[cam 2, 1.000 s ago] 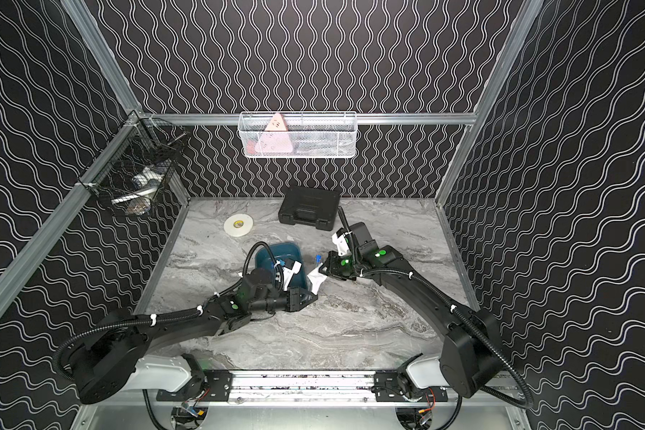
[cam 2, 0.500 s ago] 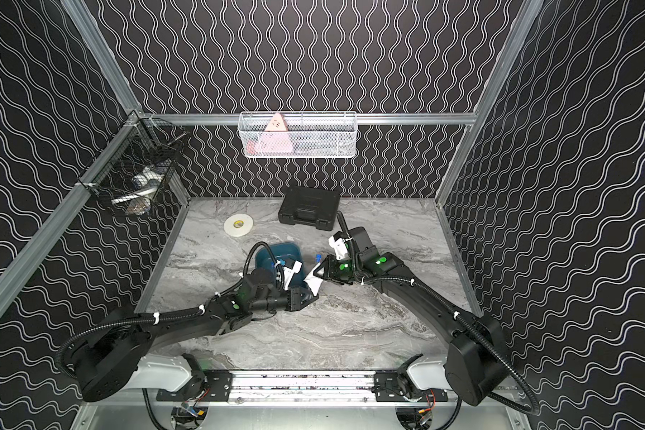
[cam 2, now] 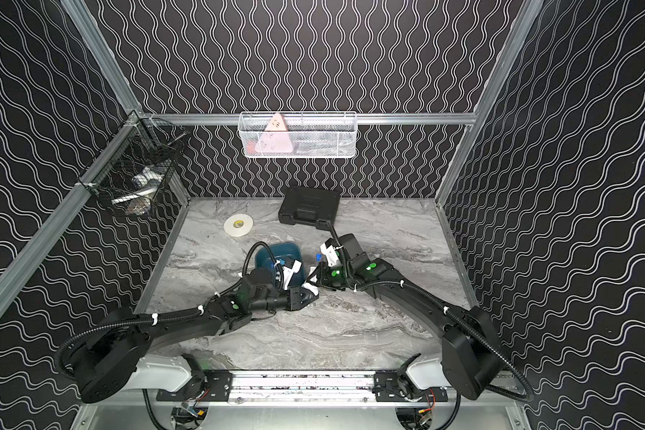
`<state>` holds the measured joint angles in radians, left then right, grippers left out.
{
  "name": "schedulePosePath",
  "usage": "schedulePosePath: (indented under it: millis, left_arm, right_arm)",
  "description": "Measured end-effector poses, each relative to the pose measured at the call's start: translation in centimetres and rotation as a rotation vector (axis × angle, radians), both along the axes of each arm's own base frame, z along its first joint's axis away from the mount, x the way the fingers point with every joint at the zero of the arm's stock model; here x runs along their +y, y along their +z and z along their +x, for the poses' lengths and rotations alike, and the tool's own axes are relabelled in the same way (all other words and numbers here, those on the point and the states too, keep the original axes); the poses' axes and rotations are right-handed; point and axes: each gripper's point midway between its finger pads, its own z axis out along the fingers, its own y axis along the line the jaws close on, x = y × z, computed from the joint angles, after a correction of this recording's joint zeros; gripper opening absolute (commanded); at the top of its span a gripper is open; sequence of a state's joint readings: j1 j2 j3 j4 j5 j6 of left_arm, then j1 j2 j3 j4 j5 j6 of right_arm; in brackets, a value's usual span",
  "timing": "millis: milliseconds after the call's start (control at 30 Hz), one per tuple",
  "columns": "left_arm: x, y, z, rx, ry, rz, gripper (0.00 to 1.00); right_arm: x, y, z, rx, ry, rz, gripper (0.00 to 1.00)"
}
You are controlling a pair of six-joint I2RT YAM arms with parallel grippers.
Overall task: Wipe the exteriors of test tubes
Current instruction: Wipe the dirt from the test tube.
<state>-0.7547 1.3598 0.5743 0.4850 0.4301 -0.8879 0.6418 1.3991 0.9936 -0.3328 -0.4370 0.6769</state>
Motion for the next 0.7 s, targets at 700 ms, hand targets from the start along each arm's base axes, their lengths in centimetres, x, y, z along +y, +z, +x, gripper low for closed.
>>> schedulePosePath:
  millis: [700]
  left_arm:
    - [0.8, -0.7, -0.1, 0.032, 0.012, 0.019, 0.09]
  right_arm:
    - [-0.4, -0.7, 0.4, -0.021, -0.024, 0.071, 0.22]
